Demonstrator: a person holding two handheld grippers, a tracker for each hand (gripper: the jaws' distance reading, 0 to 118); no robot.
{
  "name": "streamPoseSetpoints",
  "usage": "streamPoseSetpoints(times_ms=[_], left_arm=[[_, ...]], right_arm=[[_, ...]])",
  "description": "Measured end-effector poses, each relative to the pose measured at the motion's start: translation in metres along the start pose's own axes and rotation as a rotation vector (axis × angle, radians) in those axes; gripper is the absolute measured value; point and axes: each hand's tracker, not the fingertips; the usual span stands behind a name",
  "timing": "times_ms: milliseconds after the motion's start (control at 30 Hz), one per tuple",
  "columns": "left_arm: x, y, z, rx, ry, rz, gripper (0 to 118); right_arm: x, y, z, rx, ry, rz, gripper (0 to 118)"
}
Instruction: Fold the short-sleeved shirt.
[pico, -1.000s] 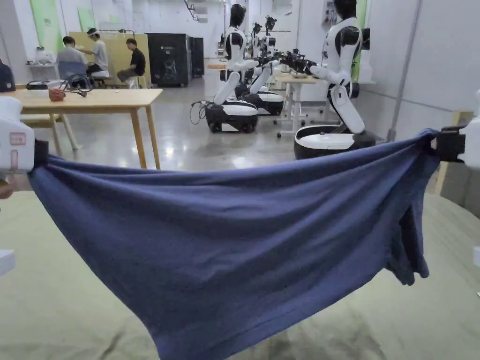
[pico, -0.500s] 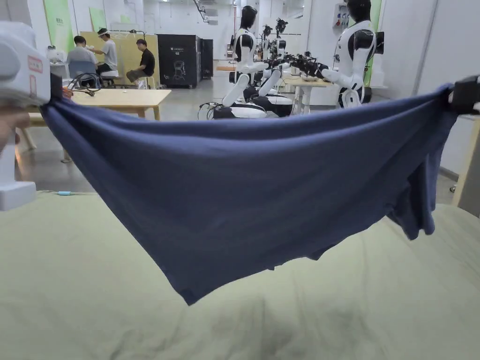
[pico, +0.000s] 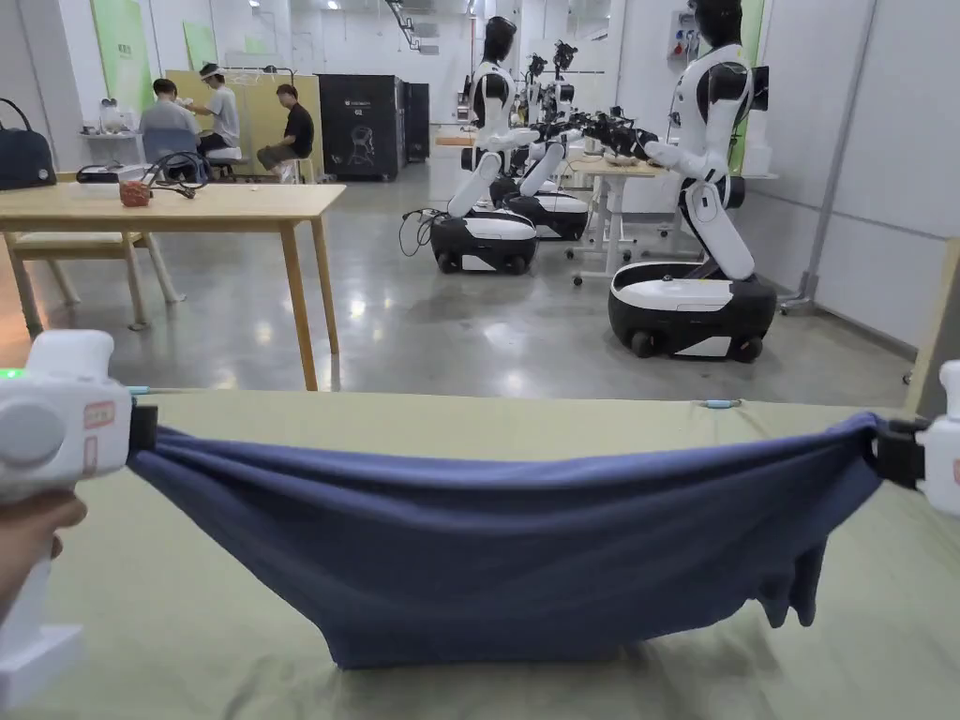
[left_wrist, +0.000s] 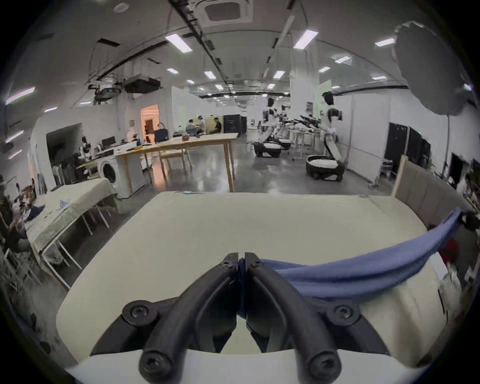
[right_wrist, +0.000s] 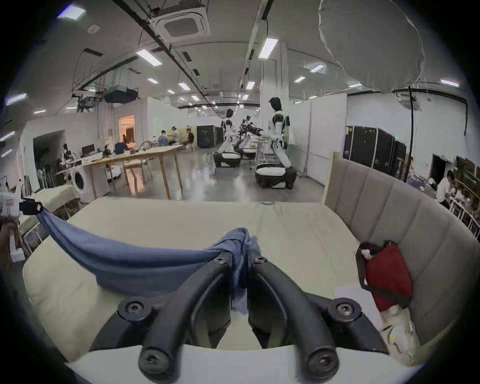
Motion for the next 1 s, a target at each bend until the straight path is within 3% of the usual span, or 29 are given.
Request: streamPoseSetpoints(times_ms=[133,400,433,467,500,533,567,600,700,800,900,933,967,1000], left_arm=[[-0.004,-0.086,0.051,-0.096,-0.011,-0.049,1],[-0.02,-0.266,0.073,-0.383,-0.028,0.09,5],[-0.019,-0.27,0.077,-0.357,-0.031,0.082,16],[-0.016,-0.27,0.084,-0.344,-0.021,0.076,43],[-0.013,-0.261,0.092,-0.313,0.02,0.037,94],[-0.007,-0.252,0.104,-0.269,0.051,0.0,116],[0.001,-0.24,0.117,-0.226,0.035,-0.019,118],[0.015,-0.226,0.133,-0.16,0.018,-0.049,117],[0.056,-0.191,0.156,-0.015,-0.002,-0.101,117],[0.094,-0.178,0.167,0.091,-0.094,-0.057,117],[0.113,-0.182,0.156,0.11,-0.118,-0.049,114],[0.116,-0.184,0.155,0.123,-0.119,-0.069,104],[0.117,-0.184,0.155,0.124,-0.115,-0.087,75],[0.116,-0.183,0.152,0.123,-0.112,-0.103,10]], right_arm=[[0.005,-0.08,0.043,-0.111,0.029,0.075,11],[0.011,-0.245,0.06,-0.385,0.03,-0.016,11],[0.011,-0.252,0.061,-0.379,0.019,-0.008,12],[0.009,-0.253,0.066,-0.373,0.011,0.007,17],[0.007,-0.248,0.071,-0.36,-0.025,0.038,44],[0.002,-0.239,0.077,-0.341,-0.03,0.071,73],[-0.007,-0.226,0.085,-0.319,-0.041,0.105,96],[-0.022,-0.211,0.096,-0.282,-0.044,0.119,105],[-0.076,-0.174,0.124,-0.067,0.089,0.073,105],[-0.136,-0.156,0.14,0.122,0.132,0.024,105],[-0.179,-0.151,0.143,0.194,0.151,0.02,103],[-0.187,-0.152,0.144,0.209,0.175,0.024,91],[-0.195,-0.152,0.143,0.211,0.158,0.023,58],[-0.201,-0.154,0.138,0.202,0.109,0.044,1]])
